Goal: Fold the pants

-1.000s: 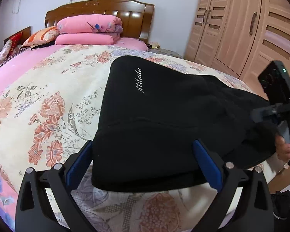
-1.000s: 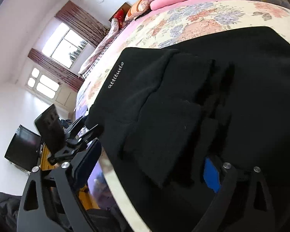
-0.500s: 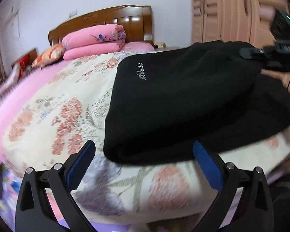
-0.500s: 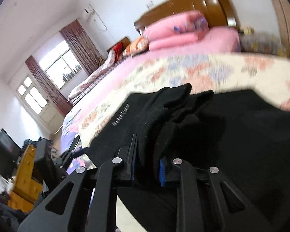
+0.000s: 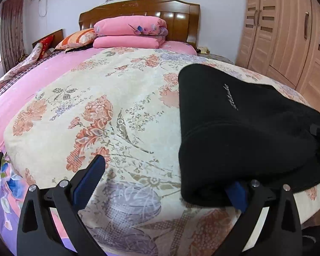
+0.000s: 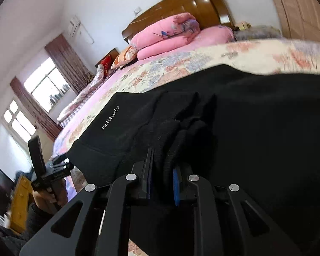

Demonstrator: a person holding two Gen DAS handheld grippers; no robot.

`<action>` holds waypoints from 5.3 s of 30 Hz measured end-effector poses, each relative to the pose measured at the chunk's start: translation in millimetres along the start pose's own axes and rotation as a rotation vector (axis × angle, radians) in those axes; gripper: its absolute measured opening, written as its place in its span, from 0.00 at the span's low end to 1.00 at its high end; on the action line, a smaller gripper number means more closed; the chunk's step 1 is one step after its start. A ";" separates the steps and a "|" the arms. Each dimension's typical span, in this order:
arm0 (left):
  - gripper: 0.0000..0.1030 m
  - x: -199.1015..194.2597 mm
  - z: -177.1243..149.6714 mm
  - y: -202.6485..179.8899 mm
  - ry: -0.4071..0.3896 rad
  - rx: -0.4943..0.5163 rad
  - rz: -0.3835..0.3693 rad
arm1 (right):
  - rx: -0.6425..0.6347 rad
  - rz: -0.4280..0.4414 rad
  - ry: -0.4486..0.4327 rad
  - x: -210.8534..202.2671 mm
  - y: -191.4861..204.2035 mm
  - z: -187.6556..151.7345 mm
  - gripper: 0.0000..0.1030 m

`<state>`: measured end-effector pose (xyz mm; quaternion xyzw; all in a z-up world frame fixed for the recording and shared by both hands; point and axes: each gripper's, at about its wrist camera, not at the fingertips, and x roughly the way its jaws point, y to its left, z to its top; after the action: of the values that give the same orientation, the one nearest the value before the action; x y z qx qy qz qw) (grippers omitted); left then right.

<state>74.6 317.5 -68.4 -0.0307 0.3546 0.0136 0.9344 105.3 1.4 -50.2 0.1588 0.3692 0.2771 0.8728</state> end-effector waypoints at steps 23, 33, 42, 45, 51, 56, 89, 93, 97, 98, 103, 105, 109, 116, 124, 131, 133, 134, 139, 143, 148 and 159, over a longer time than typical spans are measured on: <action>0.98 -72.2 44.3 -47.6 -0.149 0.137 -0.202 | -0.281 -0.148 -0.009 -23.8 48.8 8.6 0.32; 0.99 19.9 25.1 -86.2 0.077 0.217 -0.183 | -0.268 -0.084 0.168 21.1 41.9 -12.4 0.52; 0.98 24.2 125.0 -114.5 0.038 0.231 -0.238 | -0.362 -0.133 0.203 28.0 58.3 -26.8 0.83; 0.98 90.5 128.4 -108.3 0.203 0.183 -0.250 | -0.388 -0.152 0.206 29.1 61.5 -31.0 0.85; 0.98 79.8 129.9 -97.6 0.140 0.153 -0.256 | -0.342 -0.104 0.179 9.2 57.3 -19.5 0.85; 0.98 48.5 135.9 -97.9 0.079 0.160 -0.246 | -0.331 -0.072 0.054 -13.1 49.6 16.6 0.85; 0.99 56.4 26.6 -214.7 0.135 0.324 -0.238 | 0.512 -0.268 -0.164 -196.8 -185.3 -80.0 0.88; 0.99 57.8 26.0 -215.4 0.135 0.329 -0.232 | 0.524 -0.293 -0.190 -192.5 -200.5 -67.3 0.87; 0.99 54.7 25.0 -216.8 0.136 0.333 -0.226 | 0.628 -0.211 -0.263 -202.6 -223.2 -64.7 0.87; 0.99 54.3 24.6 -216.6 0.135 0.333 -0.227 | 0.642 -0.189 -0.268 -205.1 -226.4 -63.9 0.88; 0.99 53.3 23.9 -216.1 0.130 0.334 -0.229 | 0.538 -0.259 -0.147 -189.2 -216.4 -49.1 0.96; 0.99 52.7 23.5 -215.2 0.129 0.333 -0.229 | 0.417 -0.374 -0.046 -175.7 -201.6 -39.8 0.96; 0.99 52.9 23.4 -215.2 0.129 0.333 -0.228 | 0.574 -0.319 -0.113 -181.4 -216.0 -44.3 0.96; 0.99 52.0 23.7 -215.1 0.132 0.335 -0.229 | 0.544 -0.353 -0.135 -184.2 -213.0 -51.2 0.51; 0.99 49.4 29.3 -215.9 0.166 0.320 -0.228 | 0.510 -0.315 -0.350 -215.4 -189.4 -61.3 0.31; 0.99 40.5 39.7 -203.8 0.170 0.296 -0.164 | 0.492 -0.317 -0.437 -215.1 -182.8 -49.2 0.30; 0.99 53.8 36.1 -197.3 0.201 0.275 -0.222 | 0.448 -0.333 -0.449 -218.2 -171.7 -43.5 0.30; 0.99 54.7 38.9 -193.8 0.214 0.259 -0.239 | 0.396 -0.341 -0.460 -219.7 -156.1 -33.3 0.30; 0.98 31.1 53.5 -176.0 0.148 0.196 -0.223 | 0.100 -0.381 -0.451 -197.0 -72.4 23.6 0.30; 0.98 3.5 73.2 -116.6 0.059 0.014 -0.233 | -0.246 -0.388 -0.357 -126.9 32.0 59.7 0.30; 0.98 -12.0 77.9 -32.5 0.036 -0.156 -0.200 | -0.659 -0.429 -0.170 -0.9 130.1 20.5 0.30; 0.98 18.8 63.9 -21.0 0.252 -0.291 -0.669 | -1.167 -0.666 -0.162 84.9 160.3 -93.3 0.30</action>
<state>132.0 300.9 -32.1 -0.2784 0.4316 -0.2457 0.8221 26.9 186.8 -83.4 -0.4406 0.1215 0.1344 0.8792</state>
